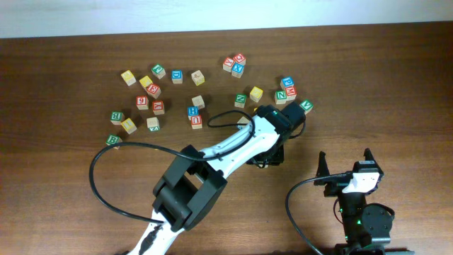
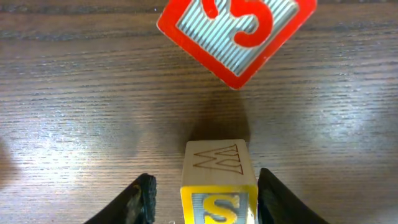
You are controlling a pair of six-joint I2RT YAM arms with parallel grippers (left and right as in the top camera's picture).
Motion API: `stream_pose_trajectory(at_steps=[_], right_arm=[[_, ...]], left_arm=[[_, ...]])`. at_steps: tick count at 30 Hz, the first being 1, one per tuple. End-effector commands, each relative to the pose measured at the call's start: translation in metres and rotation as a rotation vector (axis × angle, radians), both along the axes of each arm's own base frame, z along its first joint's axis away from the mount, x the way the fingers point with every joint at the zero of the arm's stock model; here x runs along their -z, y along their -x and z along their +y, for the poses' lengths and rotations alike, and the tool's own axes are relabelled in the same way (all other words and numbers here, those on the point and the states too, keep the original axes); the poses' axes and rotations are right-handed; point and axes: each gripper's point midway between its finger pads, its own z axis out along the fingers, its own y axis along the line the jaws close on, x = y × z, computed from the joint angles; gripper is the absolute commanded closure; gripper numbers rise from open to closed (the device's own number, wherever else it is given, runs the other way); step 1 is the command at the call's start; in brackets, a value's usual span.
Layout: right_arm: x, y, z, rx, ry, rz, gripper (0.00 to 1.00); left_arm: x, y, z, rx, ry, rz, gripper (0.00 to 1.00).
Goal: Spell out RSS
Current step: 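Move the left gripper right and grasp the yellow S block, then carry the S block back and lower it beside the R block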
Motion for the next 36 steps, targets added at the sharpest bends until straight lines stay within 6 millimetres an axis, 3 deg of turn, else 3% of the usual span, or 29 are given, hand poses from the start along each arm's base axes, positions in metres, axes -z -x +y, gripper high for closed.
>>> stream_pose_trajectory(at_steps=[1,19,28,36], right_arm=[[0.0019,0.0004,-0.0033,0.016,-0.003,0.002,0.02],[0.0019,0.0004,-0.0033,0.016,-0.003,0.002,0.02],[0.0019,0.0004,-0.0033,0.016,-0.003,0.002,0.02],[0.0019,0.0004,-0.0033,0.016,-0.003,0.002,0.02]], left_arm=[[0.0051,-0.0038,0.0003,-0.008,-0.015,-0.015,0.55],[0.0096,-0.0018,0.0006,-0.008,-0.019,-0.001,0.6],[0.012,0.0016,-0.0028,0.003,-0.021,0.0,0.69],[0.0119,0.0001,-0.0018,0.002,-0.025,-0.007,0.69]])
